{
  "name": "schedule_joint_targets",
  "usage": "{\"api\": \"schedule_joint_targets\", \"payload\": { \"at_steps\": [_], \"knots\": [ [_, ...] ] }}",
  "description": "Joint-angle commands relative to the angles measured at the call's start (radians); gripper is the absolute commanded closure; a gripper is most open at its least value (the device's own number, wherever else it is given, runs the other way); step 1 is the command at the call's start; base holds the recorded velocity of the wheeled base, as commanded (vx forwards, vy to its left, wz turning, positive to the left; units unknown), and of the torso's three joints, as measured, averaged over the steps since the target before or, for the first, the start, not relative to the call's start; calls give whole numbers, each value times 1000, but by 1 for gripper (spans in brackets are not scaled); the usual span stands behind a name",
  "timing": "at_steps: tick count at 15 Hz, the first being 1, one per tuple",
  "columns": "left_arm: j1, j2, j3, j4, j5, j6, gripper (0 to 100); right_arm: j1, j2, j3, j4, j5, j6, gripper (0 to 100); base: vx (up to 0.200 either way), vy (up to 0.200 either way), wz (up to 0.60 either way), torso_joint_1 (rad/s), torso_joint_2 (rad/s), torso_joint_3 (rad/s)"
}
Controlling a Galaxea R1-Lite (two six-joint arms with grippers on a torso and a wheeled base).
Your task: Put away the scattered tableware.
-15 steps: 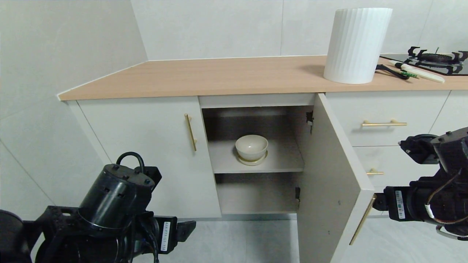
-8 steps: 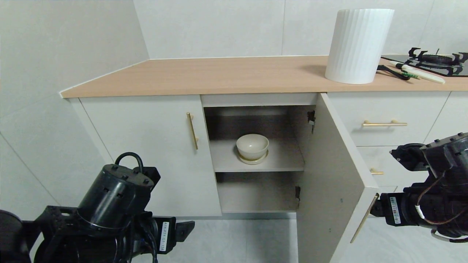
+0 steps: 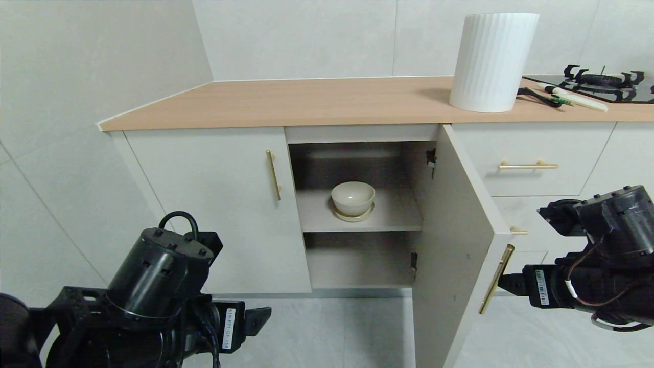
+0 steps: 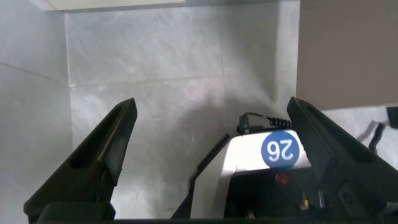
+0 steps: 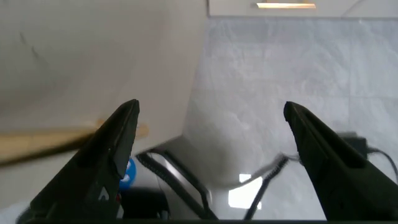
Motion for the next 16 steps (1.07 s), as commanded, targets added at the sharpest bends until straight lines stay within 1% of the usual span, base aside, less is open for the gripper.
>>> {"api": "schedule_joint_targets", "payload": {
  "at_steps": [1,5,6,8,11,13,16],
  "knots": [
    [-1,0,0,0,0,-1,0,0,37,3,-36,-1,3,0,0,0,0,0,0,0],
    [-1,-10,-5,0,0,-1,0,14,64,0,-72,2,19,0,0,0,0,0,0,0],
    [-1,-11,-6,-2,0,-1,0,34,72,-9,-73,13,19,0,0,0,0,0,0,0],
    [-1,-19,-6,-2,0,-1,0,68,115,-55,-72,69,13,0,0,0,0,0,0,0],
    [5,-22,-12,-5,0,-1,0,73,198,-149,-69,115,0,0,0,0,0,0,0,0],
    [22,-40,-25,-5,3,1,0,73,279,-241,-64,148,-66,0,0,0,0,0,0,0],
    [30,-60,-26,-3,5,19,0,73,371,-353,-63,167,-89,0,0,0,0,0,0,0]
  ]
}}
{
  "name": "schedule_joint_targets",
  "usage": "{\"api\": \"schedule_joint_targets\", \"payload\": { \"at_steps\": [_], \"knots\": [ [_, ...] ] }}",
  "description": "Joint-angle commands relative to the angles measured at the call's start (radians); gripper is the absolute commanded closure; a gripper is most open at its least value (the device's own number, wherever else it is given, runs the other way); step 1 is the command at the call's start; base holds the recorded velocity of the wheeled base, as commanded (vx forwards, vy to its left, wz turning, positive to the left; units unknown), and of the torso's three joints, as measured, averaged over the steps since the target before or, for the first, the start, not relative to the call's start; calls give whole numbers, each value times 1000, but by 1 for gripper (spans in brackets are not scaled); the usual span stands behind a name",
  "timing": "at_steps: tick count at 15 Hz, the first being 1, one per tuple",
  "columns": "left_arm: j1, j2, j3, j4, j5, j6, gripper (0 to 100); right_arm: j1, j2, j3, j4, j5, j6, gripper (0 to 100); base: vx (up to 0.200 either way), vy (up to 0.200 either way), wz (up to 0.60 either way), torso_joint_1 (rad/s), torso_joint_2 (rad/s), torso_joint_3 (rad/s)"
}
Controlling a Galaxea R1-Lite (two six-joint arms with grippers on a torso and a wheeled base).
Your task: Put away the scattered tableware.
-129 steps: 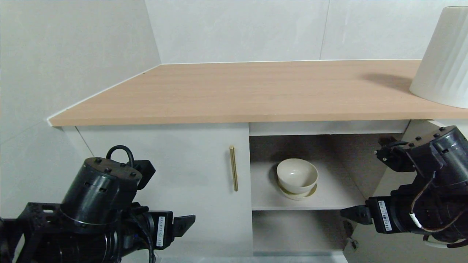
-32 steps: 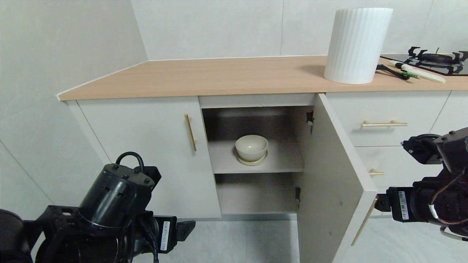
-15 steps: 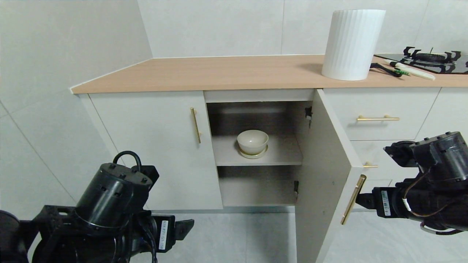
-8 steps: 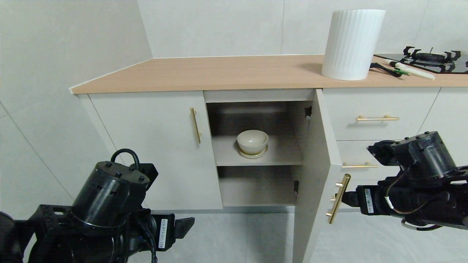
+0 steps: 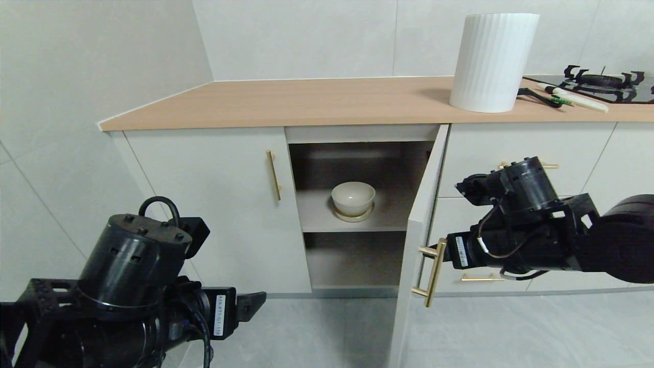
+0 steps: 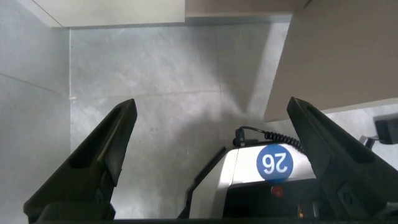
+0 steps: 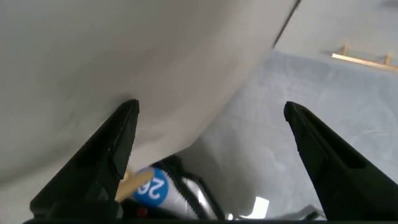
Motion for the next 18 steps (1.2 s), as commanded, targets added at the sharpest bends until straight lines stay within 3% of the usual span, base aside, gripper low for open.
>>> {"api": "schedule_joint_targets", "payload": {
  "at_steps": [1,5,12,18],
  "knots": [
    [3,-15,-1,2,1,1,0,0,103,-78,-5,4,-1,0,0,0,0,0,0,0],
    [3,-1,2,1,1,0,0,0,154,-106,-11,15,9,0,0,0,0,0,0,0],
    [3,-1,0,2,14,1,0,0,229,-118,-141,7,97,0,0,0,0,0,0,0],
    [3,-1,0,2,14,1,0,0,254,-117,-186,5,126,0,200,0,0,0,1,2]
  ]
}}
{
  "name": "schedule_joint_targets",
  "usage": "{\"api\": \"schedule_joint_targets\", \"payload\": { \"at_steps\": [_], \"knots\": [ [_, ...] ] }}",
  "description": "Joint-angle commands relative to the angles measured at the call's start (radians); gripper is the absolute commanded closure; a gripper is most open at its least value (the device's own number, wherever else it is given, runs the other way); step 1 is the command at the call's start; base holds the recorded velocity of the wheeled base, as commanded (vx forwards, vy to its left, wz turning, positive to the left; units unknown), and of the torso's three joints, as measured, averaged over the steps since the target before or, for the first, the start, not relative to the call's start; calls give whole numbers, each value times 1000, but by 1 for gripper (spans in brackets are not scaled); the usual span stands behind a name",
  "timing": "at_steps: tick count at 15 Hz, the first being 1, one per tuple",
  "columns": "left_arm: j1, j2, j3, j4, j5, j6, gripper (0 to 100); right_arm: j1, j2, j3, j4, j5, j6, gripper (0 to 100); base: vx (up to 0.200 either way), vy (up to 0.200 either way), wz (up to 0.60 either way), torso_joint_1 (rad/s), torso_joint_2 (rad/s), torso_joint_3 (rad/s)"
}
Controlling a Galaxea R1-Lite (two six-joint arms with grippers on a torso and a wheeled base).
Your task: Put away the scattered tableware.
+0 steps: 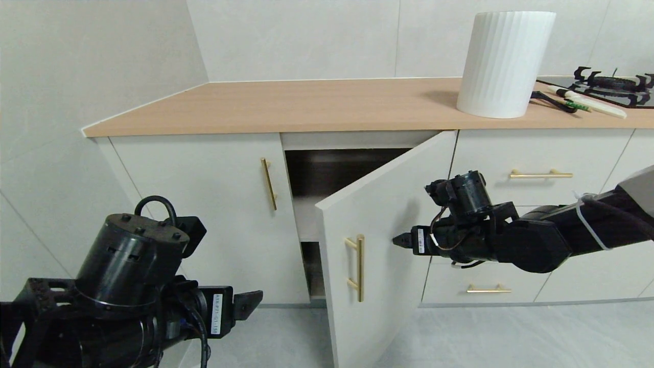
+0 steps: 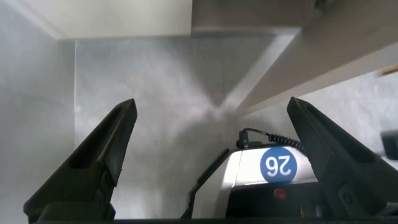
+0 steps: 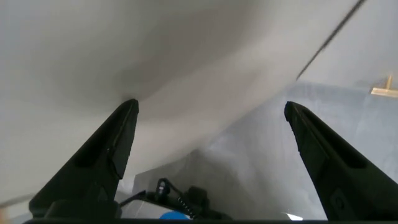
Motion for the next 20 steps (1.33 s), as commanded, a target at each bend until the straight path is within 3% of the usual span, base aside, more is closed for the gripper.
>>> {"api": "schedule_joint_targets", "payload": {
  "at_steps": [1,8,16,20],
  "knots": [
    [0,0,-1,-1,1,-2,0,1,2,1,1,0,-1,0,0,0,0,0,0,0],
    [0,0,0,-2,1,-2,0,1,29,-31,-20,-1,65,0,0,0,0,0,0,0],
    [0,2,2,-2,1,-2,0,1,97,-143,-20,-6,237,0,0,0,0,0,0,0],
    [0,2,2,-2,1,-2,0,-1,157,-221,-20,-83,308,0,0,0,0,0,0,0]
  ]
}}
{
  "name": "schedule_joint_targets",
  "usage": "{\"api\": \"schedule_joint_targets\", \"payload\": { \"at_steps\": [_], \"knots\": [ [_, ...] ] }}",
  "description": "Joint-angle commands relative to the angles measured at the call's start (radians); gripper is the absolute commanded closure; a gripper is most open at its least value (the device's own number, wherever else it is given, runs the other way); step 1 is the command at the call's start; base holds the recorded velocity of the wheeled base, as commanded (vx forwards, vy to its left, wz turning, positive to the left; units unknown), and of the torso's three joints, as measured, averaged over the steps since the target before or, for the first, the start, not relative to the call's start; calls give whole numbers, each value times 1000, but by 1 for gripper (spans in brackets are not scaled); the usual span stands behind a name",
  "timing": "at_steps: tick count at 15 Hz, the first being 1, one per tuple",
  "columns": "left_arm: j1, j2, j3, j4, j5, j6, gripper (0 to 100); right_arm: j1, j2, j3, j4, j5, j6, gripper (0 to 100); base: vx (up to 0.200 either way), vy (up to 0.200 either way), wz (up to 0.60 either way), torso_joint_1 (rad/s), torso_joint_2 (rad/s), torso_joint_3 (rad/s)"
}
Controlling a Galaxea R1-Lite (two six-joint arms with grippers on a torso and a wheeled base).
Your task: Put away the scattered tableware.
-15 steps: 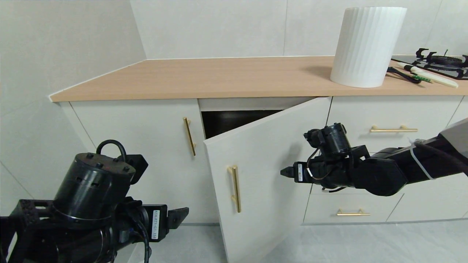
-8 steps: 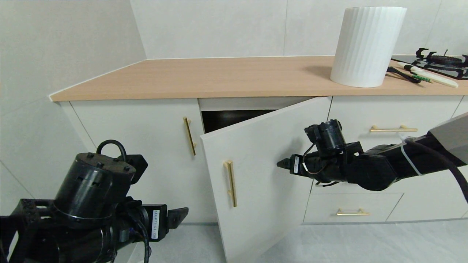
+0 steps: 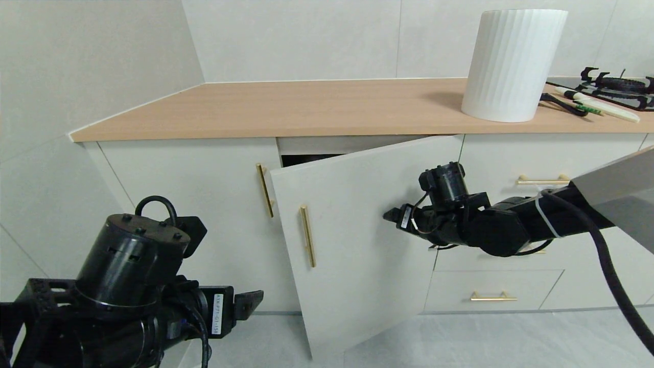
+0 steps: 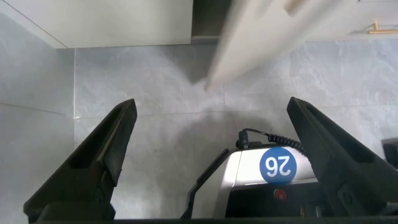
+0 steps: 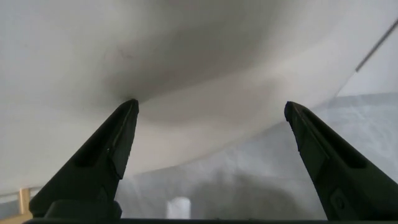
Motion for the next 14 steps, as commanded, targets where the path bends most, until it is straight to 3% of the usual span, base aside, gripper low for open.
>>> {"api": "schedule_joint_targets", "payload": {
  "at_steps": [1,4,7,14],
  "knots": [
    [0,1,0,0,1,-1,0,-2,49,-51,-1,-32,29,0,0,0,0,0,0,0],
    [0,1,0,0,1,-1,0,-5,95,-105,-12,-102,45,0,0,0,0,0,0,0],
    [0,3,0,0,1,-1,0,-5,154,-126,-118,-193,40,0,0,0,0,0,0,0],
    [0,1,0,0,1,-1,0,-11,203,-169,-175,-269,35,0,0,0,0,0,0,0]
  ]
}}
